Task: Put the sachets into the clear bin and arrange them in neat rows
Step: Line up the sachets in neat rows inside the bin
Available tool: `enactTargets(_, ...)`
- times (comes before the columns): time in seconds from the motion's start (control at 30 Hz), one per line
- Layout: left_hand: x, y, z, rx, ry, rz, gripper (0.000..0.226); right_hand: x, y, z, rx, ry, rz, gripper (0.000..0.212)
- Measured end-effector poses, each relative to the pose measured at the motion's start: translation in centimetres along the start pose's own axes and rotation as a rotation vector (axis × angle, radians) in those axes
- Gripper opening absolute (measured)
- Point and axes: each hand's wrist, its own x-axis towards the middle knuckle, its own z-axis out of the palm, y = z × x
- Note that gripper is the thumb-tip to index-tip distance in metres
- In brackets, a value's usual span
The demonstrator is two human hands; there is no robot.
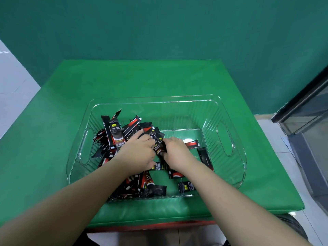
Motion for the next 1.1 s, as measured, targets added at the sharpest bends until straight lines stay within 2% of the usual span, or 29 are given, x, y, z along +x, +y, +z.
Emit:
enactTargets(0.03,0.1,0.0,0.2,0.003,0.015,-0.047,0.034,-0.3,-0.1,0.0,0.047,-0.014,-0.002,0.030)
enactTargets(0.1,0.3,-0.1,0.9,0.016,0.039,-0.135,0.059,-0.9,-0.3,-0.2,0.134,-0.035,-0.007,0.035)
enactTargets(0.17,0.3,-0.1,1.0,-0.021,-0.022,-0.126,0.083,-1.4,-0.3,-0.6,0.194,-0.052,-0.015,0.040)
enactTargets(0.33,0.5,0.1,0.9,-0.062,-0.105,-0.103,0.063,-2.5,1.1,-1.2,0.232,-0.049,0.027,0.034)
enactTargets(0.43,-0.1,0.0,0.7,-0.075,-0.082,-0.073,0.051,-2.7,2.6,-2.0,0.172,0.054,0.110,0.035)
enactTargets(0.53,-0.2,-0.1,0.8,-0.109,-0.033,-0.067,0.055,-2.2,3.8,-3.1,0.111,0.250,0.098,0.039)
enactTargets(0.6,-0.3,0.0,1.0,-0.136,0.009,-0.087,0.064,-1.8,4.1,-3.2,0.008,0.293,0.042,0.049)
enactTargets(0.67,-0.4,0.0,0.9,-0.140,0.010,-0.088,0.071,-2.0,4.0,-2.8,-0.071,0.244,-0.011,0.054)
enactTargets(0.77,-0.5,0.1,0.7,-0.132,-0.042,-0.082,0.070,-3.1,3.5,-1.4,-0.106,0.084,-0.114,0.052)
enactTargets(0.87,-0.3,0.6,0.1,-0.128,-0.148,-0.143,0.037,-4.0,2.6,0.1,-0.108,-0.064,-0.188,0.053)
enactTargets(0.93,0.2,0.7,-0.2,-0.151,-0.159,-0.207,0.017,-4.3,2.3,0.7,-0.116,-0.067,-0.203,0.049)
enactTargets(1.03,1.2,1.4,-0.3,-0.087,-0.233,-0.295,0.046,-4.4,2.2,0.4,-0.084,-0.027,-0.168,0.037)
enactTargets(1.1,1.6,2.1,-0.3,-0.008,-0.242,-0.323,0.054,-4.4,2.0,0.3,-0.088,-0.022,-0.142,0.031)
